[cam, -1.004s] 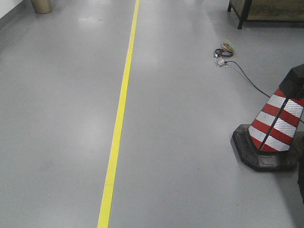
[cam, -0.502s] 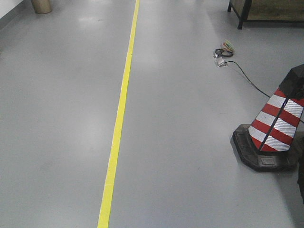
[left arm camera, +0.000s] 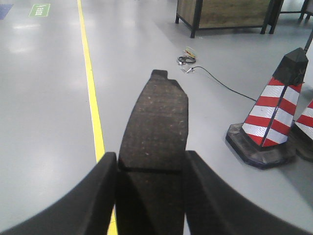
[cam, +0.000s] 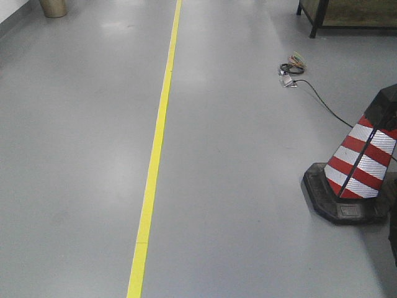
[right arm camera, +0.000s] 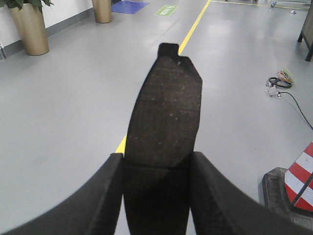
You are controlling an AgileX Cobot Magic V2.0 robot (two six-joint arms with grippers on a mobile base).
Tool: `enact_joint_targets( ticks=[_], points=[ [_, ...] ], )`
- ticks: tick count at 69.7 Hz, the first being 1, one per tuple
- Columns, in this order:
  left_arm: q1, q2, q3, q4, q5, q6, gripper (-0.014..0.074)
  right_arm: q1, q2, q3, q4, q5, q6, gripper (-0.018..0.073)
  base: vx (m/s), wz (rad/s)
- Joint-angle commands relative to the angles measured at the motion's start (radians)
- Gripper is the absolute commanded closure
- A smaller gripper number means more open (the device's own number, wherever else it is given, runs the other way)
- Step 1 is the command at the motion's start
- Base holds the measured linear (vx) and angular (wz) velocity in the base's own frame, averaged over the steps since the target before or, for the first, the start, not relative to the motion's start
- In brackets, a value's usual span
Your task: Move and align brake pads A on conveyor
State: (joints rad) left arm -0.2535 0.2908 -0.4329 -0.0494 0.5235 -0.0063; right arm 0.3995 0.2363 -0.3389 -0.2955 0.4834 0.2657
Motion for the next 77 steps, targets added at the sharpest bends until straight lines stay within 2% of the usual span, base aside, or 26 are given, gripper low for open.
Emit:
enact_joint_targets(
  ticks=[1,77],
  points=[
    [-0.007,0.01,-0.026,-0.007,-0.092,-0.002,0.0492,-0.001,0.007,-0.032,-0.021,-0.096,-0.006,0.0448,0.04,-0.02],
    [-0.007,0.01,-0.026,-0.007,-0.092,-0.002,0.0492,-0.001,0.007,-0.032,-0.021,-0.096,-0.006,0.0448,0.16,-0.14]
  ],
)
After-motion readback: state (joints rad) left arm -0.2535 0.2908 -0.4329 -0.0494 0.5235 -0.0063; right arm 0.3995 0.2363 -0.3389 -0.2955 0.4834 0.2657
